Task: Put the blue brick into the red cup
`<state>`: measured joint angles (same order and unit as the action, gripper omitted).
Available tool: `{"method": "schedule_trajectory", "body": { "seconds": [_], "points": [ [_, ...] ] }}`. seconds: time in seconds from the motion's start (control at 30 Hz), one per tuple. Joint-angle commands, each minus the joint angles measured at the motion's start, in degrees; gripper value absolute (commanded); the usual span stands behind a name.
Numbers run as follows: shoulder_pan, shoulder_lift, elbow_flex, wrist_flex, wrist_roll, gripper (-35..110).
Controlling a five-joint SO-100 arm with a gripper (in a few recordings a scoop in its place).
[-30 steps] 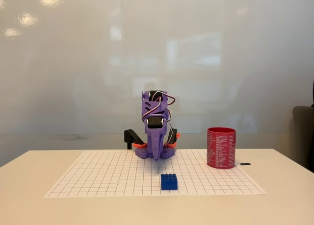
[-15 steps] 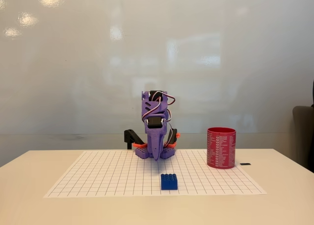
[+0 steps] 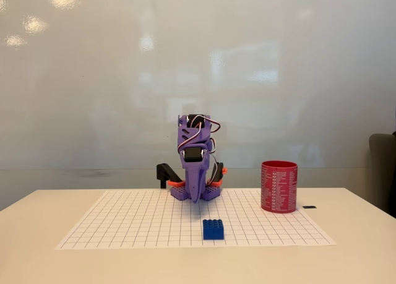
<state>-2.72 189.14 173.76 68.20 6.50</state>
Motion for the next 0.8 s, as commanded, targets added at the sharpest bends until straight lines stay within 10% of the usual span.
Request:
{"method": "schedule_trajectory", "body": {
  "seconds": [0.0,0.33,0.77],
  "points": [
    [7.73,-1.93,-5.98,-2.37,-0.09,0],
    [20.04,-29.44,-42.63,5.54,4.22,0],
    [8.88,-58.71,-87.19,30.32,-6.68,0]
  ]
}}
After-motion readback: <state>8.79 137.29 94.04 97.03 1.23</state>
